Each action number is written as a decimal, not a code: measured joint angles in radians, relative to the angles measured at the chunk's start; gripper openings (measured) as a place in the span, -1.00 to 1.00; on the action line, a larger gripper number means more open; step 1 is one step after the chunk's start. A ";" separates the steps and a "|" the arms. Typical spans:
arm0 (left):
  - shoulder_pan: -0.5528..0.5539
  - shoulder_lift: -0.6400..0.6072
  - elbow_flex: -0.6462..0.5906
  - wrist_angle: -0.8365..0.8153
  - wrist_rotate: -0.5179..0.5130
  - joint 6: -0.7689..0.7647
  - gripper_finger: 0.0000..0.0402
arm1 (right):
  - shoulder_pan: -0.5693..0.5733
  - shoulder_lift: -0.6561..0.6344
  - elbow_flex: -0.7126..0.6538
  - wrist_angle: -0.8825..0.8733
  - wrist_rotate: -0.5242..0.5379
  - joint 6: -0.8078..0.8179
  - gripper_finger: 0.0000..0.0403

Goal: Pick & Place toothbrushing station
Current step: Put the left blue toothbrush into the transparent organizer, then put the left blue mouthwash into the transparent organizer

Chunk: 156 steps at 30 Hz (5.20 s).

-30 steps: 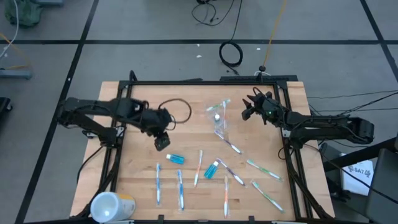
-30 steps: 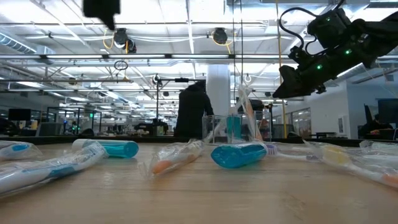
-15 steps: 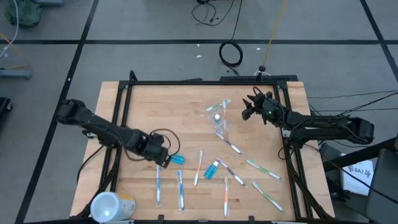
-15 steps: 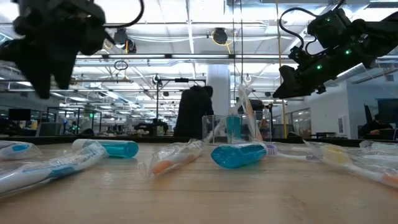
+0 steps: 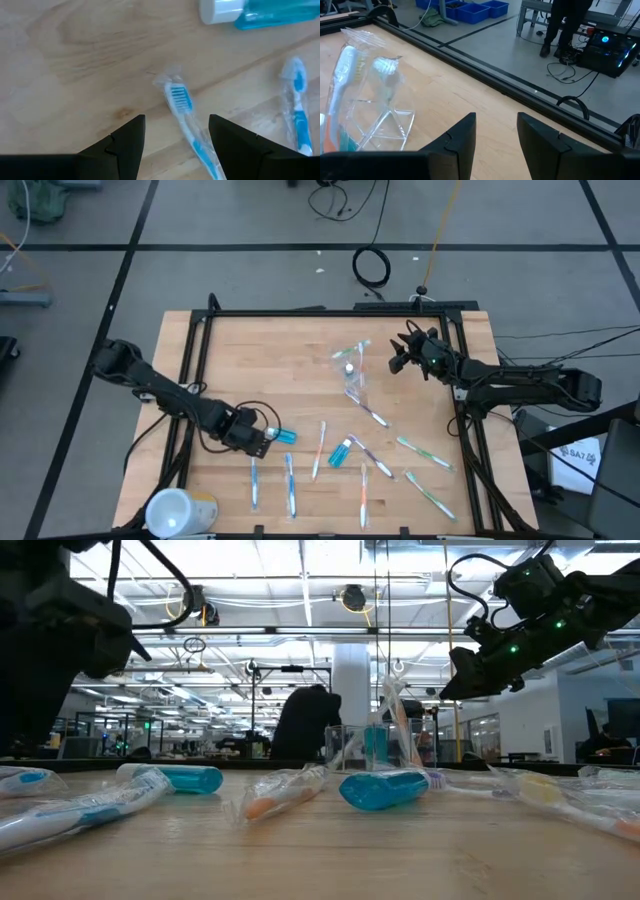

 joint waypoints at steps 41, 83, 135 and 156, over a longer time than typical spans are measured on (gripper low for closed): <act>0.071 0.170 -0.023 0.138 0.157 0.262 -0.72 | 0.000 0.000 0.000 0.001 0.002 0.000 -0.33; 0.442 0.045 0.249 0.855 -0.550 1.338 -0.95 | 0.000 0.000 0.000 0.002 0.000 0.000 -0.33; 0.615 0.483 0.249 1.235 -0.672 1.582 -0.38 | 0.000 0.000 0.000 -0.029 0.000 0.026 -0.33; 0.476 0.078 0.249 0.736 -0.729 1.636 0.21 | 0.000 0.000 0.000 0.024 0.001 0.024 -0.33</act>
